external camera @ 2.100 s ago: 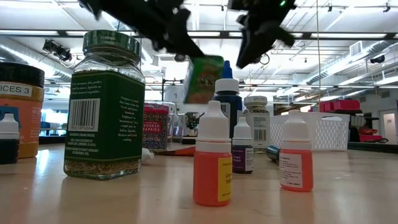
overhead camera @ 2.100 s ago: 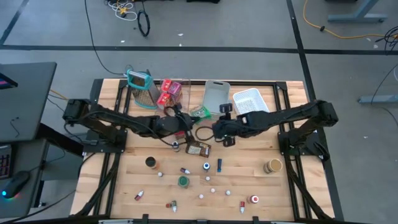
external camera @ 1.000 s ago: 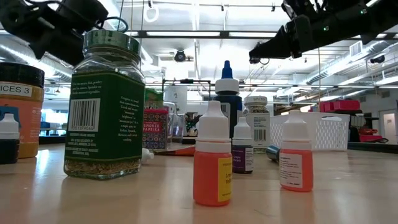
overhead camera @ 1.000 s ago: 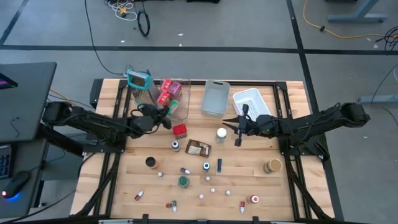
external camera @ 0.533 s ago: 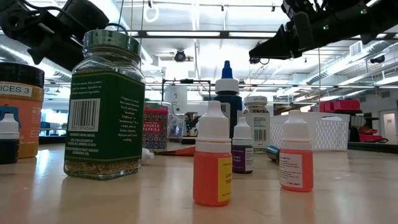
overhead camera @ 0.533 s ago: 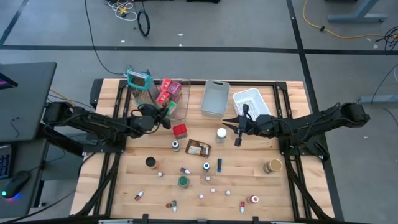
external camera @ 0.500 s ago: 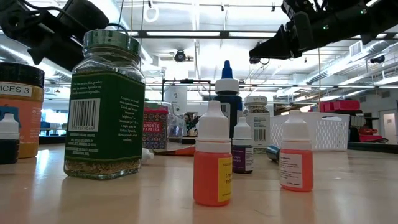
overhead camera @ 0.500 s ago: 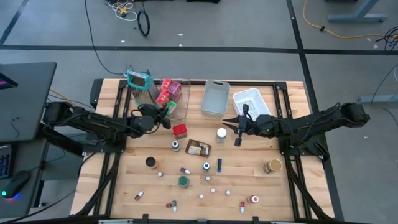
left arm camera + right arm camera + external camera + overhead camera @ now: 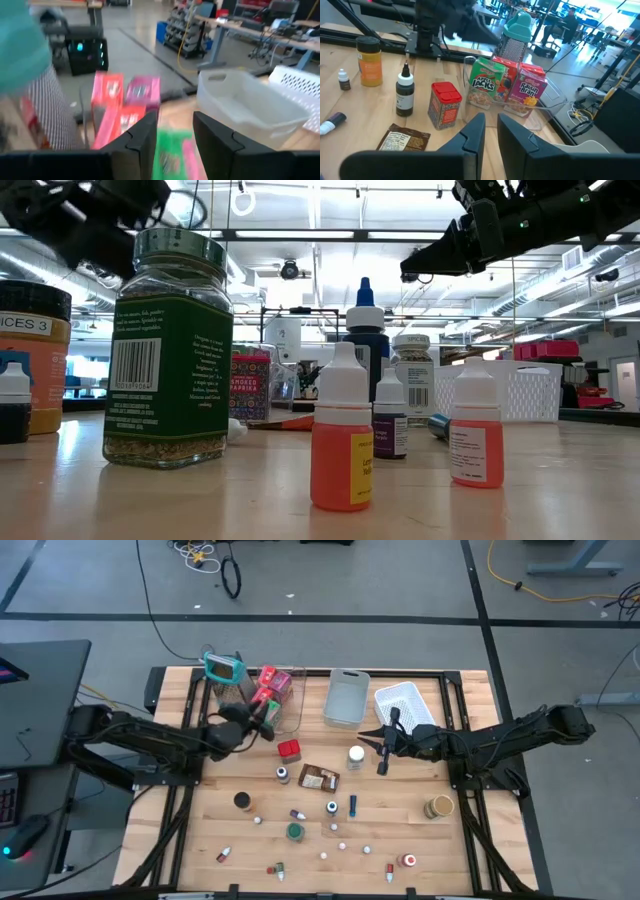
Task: Pick & Place Kitchen Items
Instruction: Put the gold spice bottle into the white bin
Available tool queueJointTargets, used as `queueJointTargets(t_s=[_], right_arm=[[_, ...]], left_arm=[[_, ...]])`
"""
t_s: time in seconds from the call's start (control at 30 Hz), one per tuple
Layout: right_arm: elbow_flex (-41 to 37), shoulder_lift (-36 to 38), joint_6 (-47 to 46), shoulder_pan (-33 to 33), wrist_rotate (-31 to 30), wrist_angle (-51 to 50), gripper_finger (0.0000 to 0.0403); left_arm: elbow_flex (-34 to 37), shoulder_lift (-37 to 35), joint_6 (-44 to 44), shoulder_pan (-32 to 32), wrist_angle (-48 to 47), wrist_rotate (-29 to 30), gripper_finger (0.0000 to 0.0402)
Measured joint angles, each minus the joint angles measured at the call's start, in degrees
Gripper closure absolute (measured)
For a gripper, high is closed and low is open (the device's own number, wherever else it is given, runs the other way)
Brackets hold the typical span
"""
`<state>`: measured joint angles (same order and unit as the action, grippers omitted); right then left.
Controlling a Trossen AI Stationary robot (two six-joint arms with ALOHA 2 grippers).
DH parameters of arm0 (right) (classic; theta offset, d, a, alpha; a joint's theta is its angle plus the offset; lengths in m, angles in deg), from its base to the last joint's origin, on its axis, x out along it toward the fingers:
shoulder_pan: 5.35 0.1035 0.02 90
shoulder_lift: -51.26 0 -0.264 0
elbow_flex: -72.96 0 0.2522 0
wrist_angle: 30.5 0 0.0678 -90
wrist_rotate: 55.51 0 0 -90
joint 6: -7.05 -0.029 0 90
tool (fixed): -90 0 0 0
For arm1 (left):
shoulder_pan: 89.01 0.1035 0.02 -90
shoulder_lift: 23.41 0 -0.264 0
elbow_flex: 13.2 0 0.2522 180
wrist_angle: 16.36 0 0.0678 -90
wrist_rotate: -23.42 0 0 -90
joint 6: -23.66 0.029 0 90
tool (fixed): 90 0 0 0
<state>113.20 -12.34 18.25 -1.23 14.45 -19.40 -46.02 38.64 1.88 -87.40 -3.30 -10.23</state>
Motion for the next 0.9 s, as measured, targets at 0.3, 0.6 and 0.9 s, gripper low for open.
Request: queueJointTargets(t_s=[0.3,0.6,0.9], right_arm=[[0.0,0.0,0.0,0.0,0.0,0.0,0.0344],[0.0,0.0,0.0,0.0,0.0,0.0,0.0344],[0.0,0.0,0.0,0.0,0.0,0.0,0.0344]], left_arm=[[-4.7,-6.4,12.4,-1.1,-0.2,-1.0,0.0263],[-4.7,-6.7,11.6,-2.3,-3.3,-1.1,0.0263],[-4.7,-6.7,9.1,-2.3,-3.9,-3.2,0.0264]])
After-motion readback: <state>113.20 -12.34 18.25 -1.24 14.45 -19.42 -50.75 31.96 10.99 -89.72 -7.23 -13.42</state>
